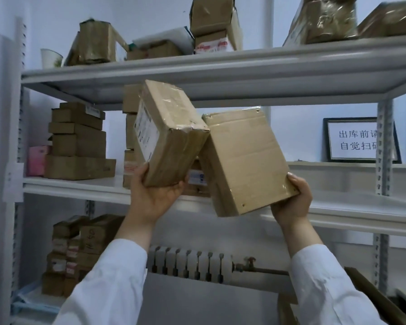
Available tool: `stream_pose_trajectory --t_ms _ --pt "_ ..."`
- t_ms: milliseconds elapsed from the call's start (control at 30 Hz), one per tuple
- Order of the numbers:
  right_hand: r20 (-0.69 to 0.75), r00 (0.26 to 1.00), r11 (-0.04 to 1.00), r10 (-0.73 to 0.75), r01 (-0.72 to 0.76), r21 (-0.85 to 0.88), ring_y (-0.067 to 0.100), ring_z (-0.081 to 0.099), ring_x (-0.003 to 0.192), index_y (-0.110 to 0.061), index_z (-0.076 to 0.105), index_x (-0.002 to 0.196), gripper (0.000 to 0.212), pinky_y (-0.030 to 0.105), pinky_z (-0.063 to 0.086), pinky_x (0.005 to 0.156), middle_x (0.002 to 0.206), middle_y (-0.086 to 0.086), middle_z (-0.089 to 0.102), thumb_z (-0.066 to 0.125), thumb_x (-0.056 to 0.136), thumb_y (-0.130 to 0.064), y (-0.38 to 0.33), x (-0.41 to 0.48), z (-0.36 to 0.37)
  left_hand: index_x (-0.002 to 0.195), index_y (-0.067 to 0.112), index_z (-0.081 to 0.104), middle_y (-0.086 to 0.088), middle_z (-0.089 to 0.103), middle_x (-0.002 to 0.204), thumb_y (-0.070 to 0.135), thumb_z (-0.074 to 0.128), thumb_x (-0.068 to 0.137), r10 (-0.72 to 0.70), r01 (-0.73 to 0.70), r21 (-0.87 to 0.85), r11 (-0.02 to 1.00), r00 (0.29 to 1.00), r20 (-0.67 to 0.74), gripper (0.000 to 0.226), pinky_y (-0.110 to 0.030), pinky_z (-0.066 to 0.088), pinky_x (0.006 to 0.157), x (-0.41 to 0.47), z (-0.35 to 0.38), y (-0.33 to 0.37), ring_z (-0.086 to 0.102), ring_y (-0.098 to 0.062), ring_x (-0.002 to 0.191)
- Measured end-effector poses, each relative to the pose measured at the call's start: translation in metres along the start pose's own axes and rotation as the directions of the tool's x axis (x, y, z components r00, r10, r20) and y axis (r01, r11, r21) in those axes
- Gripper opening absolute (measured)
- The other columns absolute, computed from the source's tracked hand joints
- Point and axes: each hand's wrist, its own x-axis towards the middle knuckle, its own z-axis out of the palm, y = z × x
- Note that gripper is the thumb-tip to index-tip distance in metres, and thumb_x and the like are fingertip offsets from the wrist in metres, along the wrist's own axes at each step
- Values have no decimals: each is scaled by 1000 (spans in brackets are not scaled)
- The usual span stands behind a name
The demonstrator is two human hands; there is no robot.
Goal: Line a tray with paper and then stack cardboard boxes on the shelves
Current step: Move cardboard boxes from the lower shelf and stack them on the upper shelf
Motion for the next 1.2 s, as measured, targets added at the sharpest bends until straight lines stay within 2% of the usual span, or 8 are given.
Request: stream_pose_trajectory --t_ms 200,333,433,567,700,833,967,1200 --pt "-173 984 988 -42 67 139 10 57 58 -21 65 53 24 17 39 51 59 -9 59 49 70 -26 -11 17 11 125 23 51 -17 48 130 36 52 86 35 -30 116 993 998 -45 42 -38 51 88 27 30 15 52 -36 115" --pt "-225 973 982 -43 82 168 10 58 60 -22 63 48 39 18 42 53 58 -10 60 46 83 -21 -18 24 20 116 22 57 -18 51 132 37 54 86 48 -11 193 981 981 -187 34 -32 57 78 41 40 20 52 -37 119" --pt "-274 961 984 -47 92 153 11 59 58 -23 63 49 34 22 41 60 59 -9 60 50 80 -22 -21 31 26 120 21 55 -15 52 130 41 57 85 98 -39 255 966 969 -225 41 -29 58 68 50 47 22 52 -32 118" --pt "-318 947 989 -47 88 116 16 56 65 -22 57 63 4 25 40 63 67 -6 59 58 63 -26 -25 44 29 115 24 54 -11 53 126 45 55 86 149 -72 318 945 963 -224 36 -29 54 80 59 59 27 52 -25 116" --pt "-337 941 997 -2 29 73 20 57 67 -20 62 58 16 27 41 67 66 -4 62 57 70 -29 -33 52 37 131 22 45 -9 49 129 57 56 82 172 -60 406 912 954 -244 62 -28 54 79 70 69 35 50 -23 117" --pt "-439 898 997 40 -64 -39 21 58 67 -20 61 63 20 31 45 74 63 -4 64 58 77 -33 -44 58 51 122 24 45 -5 51 121 67 53 79 208 -28 508 861 931 -300 61 -24 57 66 81 86 44 52 -21 113" --pt "-467 881 978 75 -155 -137 21 59 82 -23 61 77 18 37 47 86 80 -2 64 61 75 -41 -49 67 62 123 23 44 -5 48 123 73 53 74 229 18 580 815 908 -350 70 -24 57 59 97 97 56 52 -20 107" --pt "-473 867 925 155 -295 -238 19 55 83 -25 57 85 26 30 43 69 89 -2 62 58 81 -51 -57 94 73 134 18 39 -7 46 120 73 49 76 194 115 660 743 906 -376 81 -28 57 70 129 108 67 51 -24 109"
